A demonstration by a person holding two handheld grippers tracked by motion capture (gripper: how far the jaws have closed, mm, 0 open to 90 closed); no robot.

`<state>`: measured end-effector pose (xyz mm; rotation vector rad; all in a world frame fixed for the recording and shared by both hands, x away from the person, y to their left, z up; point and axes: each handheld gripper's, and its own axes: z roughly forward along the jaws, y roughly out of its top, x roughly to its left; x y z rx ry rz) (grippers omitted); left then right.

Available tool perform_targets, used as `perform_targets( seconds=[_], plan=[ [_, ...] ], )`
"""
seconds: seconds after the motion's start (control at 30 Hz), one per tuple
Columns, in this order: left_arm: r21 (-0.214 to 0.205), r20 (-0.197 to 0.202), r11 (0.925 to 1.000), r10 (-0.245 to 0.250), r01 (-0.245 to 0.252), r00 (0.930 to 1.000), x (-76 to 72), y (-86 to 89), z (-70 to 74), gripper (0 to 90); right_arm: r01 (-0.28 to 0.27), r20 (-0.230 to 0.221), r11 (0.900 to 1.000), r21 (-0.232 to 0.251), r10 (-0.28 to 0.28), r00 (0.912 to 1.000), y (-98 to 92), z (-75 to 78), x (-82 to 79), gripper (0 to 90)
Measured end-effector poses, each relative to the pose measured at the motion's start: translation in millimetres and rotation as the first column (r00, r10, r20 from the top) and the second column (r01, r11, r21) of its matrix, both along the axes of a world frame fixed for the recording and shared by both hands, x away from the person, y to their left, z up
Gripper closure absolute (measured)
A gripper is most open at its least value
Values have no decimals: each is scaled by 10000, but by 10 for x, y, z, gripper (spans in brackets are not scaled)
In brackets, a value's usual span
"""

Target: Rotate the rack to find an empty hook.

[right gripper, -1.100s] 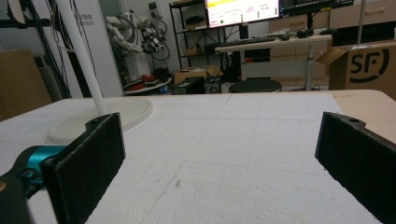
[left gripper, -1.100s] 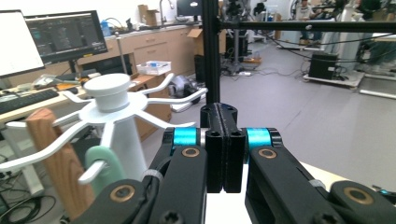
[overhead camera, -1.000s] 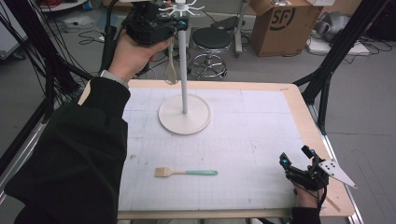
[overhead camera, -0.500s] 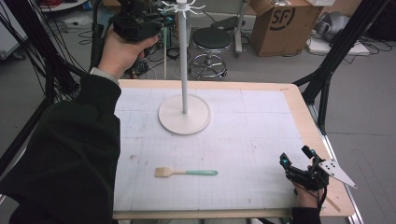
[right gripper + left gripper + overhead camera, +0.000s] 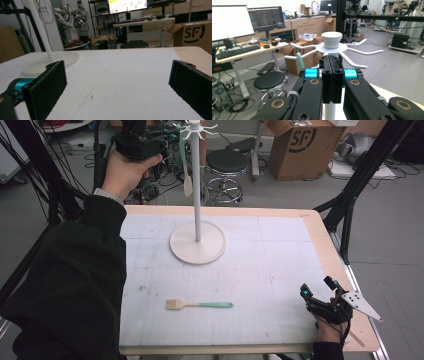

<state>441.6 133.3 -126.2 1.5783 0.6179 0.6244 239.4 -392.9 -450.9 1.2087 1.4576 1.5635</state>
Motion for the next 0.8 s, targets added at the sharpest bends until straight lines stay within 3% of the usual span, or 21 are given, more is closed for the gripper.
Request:
perform_targets(
  seconds=[0.8],
  plan=[
    [-82,-37,9997,246,-246,9997,82,119,-32,898,7,50,9998,-192,-6,10000,7,-2,6,5]
  ],
)
